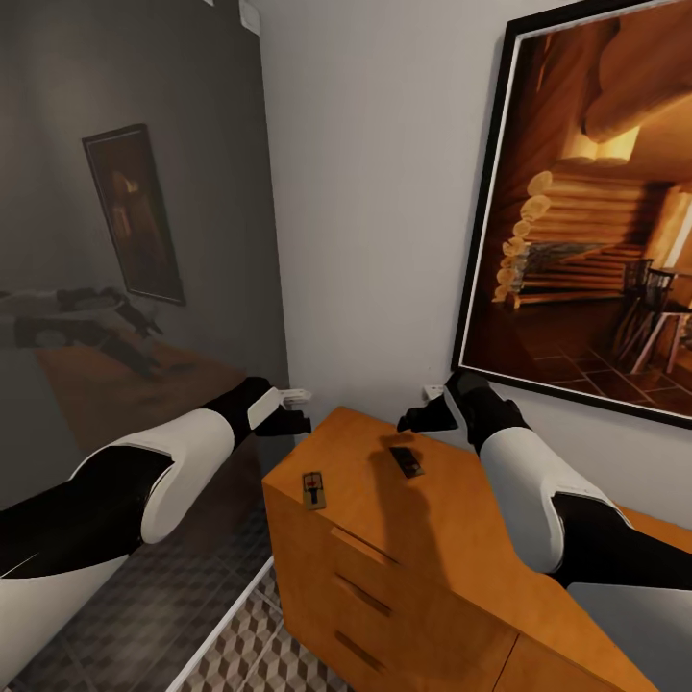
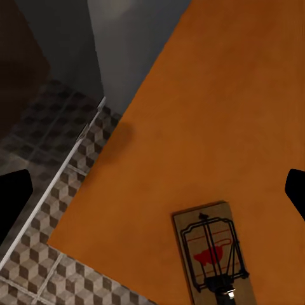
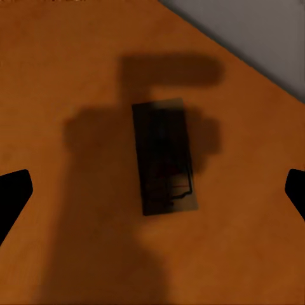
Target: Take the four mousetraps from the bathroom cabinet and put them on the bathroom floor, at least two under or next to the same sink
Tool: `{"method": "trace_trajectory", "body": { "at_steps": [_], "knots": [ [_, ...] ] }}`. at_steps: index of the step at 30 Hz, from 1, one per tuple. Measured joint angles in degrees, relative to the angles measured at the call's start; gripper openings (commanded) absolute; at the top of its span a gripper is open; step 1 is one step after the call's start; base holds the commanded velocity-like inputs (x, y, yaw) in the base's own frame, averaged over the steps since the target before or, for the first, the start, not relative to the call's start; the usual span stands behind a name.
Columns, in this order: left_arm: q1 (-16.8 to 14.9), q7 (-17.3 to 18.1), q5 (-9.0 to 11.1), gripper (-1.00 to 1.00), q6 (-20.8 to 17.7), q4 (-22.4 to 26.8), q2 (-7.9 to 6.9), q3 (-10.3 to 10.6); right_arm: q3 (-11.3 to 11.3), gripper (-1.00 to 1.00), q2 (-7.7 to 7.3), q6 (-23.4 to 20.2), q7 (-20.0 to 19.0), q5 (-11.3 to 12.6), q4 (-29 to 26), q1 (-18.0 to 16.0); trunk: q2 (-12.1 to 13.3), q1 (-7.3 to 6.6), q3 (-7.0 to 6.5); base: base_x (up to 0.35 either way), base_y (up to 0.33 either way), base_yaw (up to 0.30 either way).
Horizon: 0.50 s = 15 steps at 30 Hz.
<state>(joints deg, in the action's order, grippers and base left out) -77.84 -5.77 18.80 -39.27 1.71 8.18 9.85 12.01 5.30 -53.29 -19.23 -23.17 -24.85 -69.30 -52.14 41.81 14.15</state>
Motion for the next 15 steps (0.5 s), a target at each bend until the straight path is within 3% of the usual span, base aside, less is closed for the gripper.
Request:
{"method": "trace_trajectory", "body": {
  "at_steps": [15],
  "knots": [
    [0.0,0.0,0.0,1.0,0.0,0.0,-0.01,-0.1,0.0,1.0,-0.1,0.5,-0.3,0.1,0.1,0.0,0.0,0.0,0.0,0.0,0.0,0.0]
  ]
}}
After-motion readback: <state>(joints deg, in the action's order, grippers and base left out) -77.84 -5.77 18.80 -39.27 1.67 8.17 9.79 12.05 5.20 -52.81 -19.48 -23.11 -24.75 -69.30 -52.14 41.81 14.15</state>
